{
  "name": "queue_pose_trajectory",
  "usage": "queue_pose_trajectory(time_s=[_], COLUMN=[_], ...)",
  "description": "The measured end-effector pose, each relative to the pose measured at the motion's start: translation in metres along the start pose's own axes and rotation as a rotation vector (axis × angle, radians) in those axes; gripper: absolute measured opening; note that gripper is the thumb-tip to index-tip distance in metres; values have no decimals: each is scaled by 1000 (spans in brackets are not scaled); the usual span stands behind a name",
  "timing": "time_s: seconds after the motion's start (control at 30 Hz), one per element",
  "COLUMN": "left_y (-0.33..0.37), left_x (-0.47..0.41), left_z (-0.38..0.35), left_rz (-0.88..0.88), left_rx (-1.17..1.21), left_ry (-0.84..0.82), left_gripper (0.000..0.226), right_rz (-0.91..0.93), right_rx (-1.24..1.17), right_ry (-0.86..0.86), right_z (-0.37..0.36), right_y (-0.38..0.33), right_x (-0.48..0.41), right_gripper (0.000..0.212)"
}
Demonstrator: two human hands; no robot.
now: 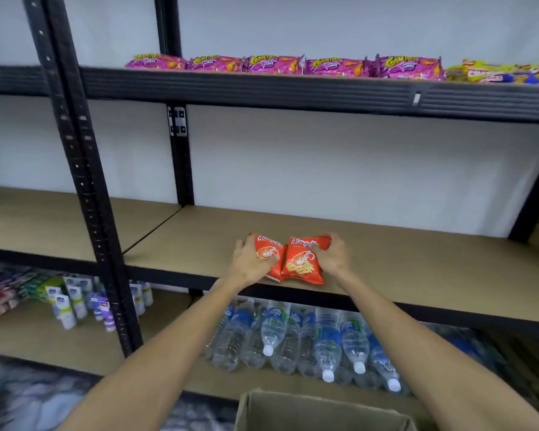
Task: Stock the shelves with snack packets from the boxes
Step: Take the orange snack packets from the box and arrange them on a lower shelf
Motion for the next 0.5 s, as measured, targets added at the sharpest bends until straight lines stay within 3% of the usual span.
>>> queue_pose_trajectory(time_s=[0.1, 0.3, 0.4, 0.5], left_y=[-4, 16, 22, 19], left_x=[0, 14, 13, 7], left_z=[-2, 5, -1, -8], left_rz=[-36, -330, -396, -355], left_rx=[-274, -420, -433, -459], left_ry=[10, 238, 186, 79], left_gripper=[79, 54, 43, 39], right_rz=[-11, 165, 268, 264], right_rx=[8, 289, 462, 489], right_ry=[11, 85, 32, -95], right_z=[-5, 9, 5, -13], right_y=[-1, -19, -27, -24], right_x=[4, 36, 49, 51], right_gripper=[48, 53, 45, 35])
Point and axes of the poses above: each hand's wrist, its own x-axis away from the middle knuckle, its own z-axis out of the back of the hand, y = z × x, the point moved 7 cm from there along -x, towards the middle knuckle, and after that the axes turned 5 degrees about x, right-handed, at the moved point
